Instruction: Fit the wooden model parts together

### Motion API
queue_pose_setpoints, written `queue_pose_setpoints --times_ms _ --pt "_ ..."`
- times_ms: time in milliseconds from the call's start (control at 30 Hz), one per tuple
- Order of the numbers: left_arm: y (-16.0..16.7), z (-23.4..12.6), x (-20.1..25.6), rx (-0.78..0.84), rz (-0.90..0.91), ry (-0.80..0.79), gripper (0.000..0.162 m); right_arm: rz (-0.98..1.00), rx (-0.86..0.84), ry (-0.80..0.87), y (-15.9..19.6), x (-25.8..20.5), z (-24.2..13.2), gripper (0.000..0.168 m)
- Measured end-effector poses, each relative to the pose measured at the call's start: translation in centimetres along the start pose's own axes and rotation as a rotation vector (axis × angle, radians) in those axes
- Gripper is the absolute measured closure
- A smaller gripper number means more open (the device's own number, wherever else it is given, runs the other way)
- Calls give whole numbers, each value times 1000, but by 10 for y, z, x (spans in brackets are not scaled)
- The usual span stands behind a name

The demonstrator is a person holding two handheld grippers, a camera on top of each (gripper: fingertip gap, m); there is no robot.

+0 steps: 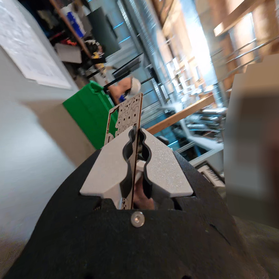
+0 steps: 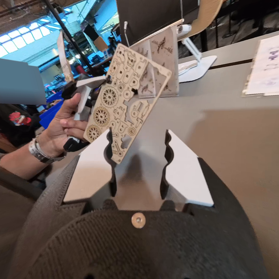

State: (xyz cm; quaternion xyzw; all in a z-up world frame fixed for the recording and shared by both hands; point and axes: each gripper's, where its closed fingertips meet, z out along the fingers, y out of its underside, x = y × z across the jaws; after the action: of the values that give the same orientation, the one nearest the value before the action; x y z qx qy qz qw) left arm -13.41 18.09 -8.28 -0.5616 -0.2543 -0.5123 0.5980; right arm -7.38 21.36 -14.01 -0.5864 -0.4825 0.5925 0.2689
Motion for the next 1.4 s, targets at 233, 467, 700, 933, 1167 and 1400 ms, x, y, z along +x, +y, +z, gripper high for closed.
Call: queue_pose_setpoints --times_ms 233,467,700,933,1167,1400 --pt "18 -39 34 112 -251 250 160 235 8 -403 -1 -76 20 111" --pt "23 -72 44 79 85 137 155 350 -15 -592 -18 -103 29 167" --pt "35 -97 31 28 308 -10 125 338 -4 -548 -6 -94 14 168" --pt "55 -83 31 -39 342 -19 120 132 -93 -520 14 -116 -6 167" --pt "86 -66 37 -140 415 10 144 51 -95 -475 21 -124 -4 167" --pt "85 -65 39 -110 427 -3 149 38 -101 -459 22 -118 -5 167"
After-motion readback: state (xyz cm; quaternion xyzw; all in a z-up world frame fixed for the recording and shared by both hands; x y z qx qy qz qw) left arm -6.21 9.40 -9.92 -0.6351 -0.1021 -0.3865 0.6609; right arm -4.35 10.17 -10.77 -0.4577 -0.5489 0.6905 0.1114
